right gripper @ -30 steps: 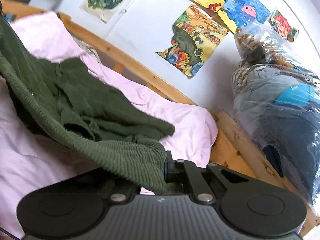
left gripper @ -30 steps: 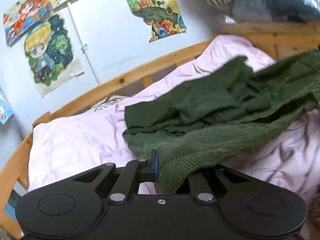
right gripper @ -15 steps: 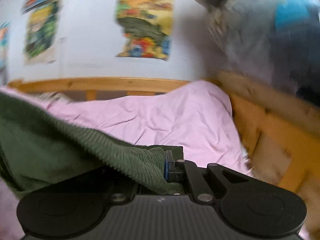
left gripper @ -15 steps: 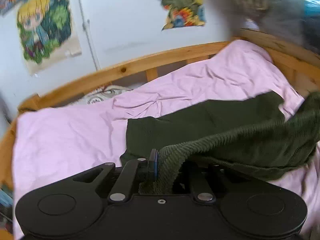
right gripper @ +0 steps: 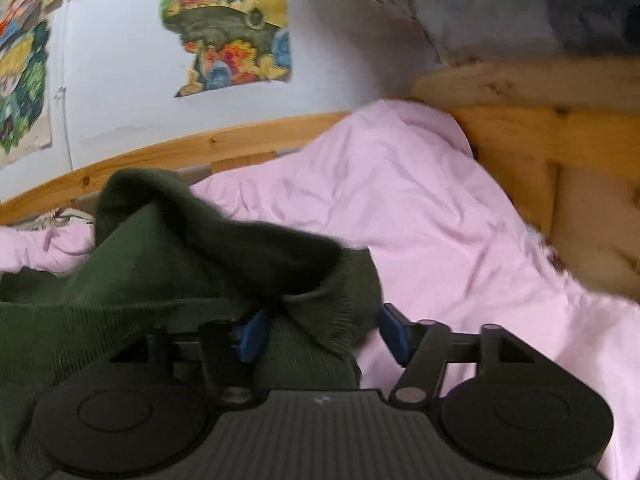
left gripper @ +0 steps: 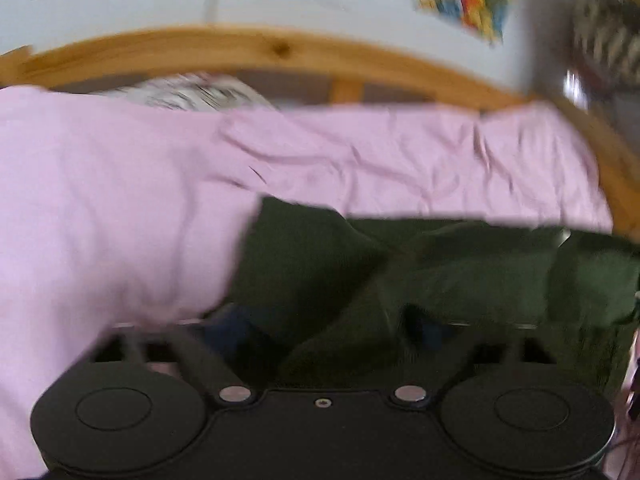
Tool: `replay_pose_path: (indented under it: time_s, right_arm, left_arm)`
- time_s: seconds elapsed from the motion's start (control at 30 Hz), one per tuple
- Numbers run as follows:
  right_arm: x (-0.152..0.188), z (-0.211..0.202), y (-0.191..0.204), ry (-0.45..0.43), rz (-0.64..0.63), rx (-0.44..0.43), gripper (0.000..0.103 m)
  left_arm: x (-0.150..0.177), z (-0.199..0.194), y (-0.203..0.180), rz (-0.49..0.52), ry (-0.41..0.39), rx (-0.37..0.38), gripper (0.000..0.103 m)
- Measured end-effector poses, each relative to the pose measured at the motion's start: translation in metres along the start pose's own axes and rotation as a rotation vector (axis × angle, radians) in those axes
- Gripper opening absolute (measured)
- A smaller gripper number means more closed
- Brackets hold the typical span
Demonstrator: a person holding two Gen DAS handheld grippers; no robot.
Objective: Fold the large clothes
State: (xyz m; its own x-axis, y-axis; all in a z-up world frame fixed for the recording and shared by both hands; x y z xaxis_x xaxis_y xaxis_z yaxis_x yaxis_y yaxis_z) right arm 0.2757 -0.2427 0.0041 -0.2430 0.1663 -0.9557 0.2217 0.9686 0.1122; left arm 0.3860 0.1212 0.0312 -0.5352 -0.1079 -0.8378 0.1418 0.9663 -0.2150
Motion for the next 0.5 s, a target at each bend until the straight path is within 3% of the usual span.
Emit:
replay_pose_path:
  time_s: [0.1, 0.17, 0.3, 0.4, 0.47, 0.5]
  right_arm:
    - [-0.002, -0.003, -0.012, 0.029, 0.091, -0.024, 0.091]
    - [-0.002, -0.009, -0.014, 0.040, 0.124, -0.046, 0.095]
    - [-0.002, -0.016, -0.007, 0.040, 0.105, -0.068, 0.096]
    - [-0.001, -0.015, -0.005, 0.046, 0.104, -0.072, 0.096]
    - [0.001, -0.015, -0.007, 0.053, 0.125, -0.069, 0.096]
    - [0.003, -0.015, -0.008, 0.058, 0.134, -0.068, 0.096]
  left_arm:
    - [0.005, -0.028, 0.024, -0.104, -0.052, -0.020, 0.097]
    - [0.012, -0.048, 0.034, -0.156, -0.093, -0.030, 0.097]
    - [0.044, -0.078, 0.021, -0.067, -0.110, -0.003, 0.090]
    - [0.074, -0.080, 0.002, 0.056, -0.031, 0.007, 0.069]
    - [0.091, -0.069, -0.009, 0.146, 0.043, -0.024, 0.046]
    - [0.096, -0.064, -0.014, 0.188, 0.064, -0.043, 0.046]
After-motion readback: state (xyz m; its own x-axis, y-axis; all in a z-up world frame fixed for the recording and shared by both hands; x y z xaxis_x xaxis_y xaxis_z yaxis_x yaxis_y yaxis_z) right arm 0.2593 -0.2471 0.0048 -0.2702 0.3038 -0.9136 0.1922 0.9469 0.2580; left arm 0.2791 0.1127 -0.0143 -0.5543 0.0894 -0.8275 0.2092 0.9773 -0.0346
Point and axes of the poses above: each gripper's, at about its wrist camera, not at the fingertips, and z roughly the way its jaws point, y to its left, x to its underside, the point moved 3 cm from there along z, roughly the way its jaws point, and after that the axes turned 12 degrees about -y, right-handed, at the moved point
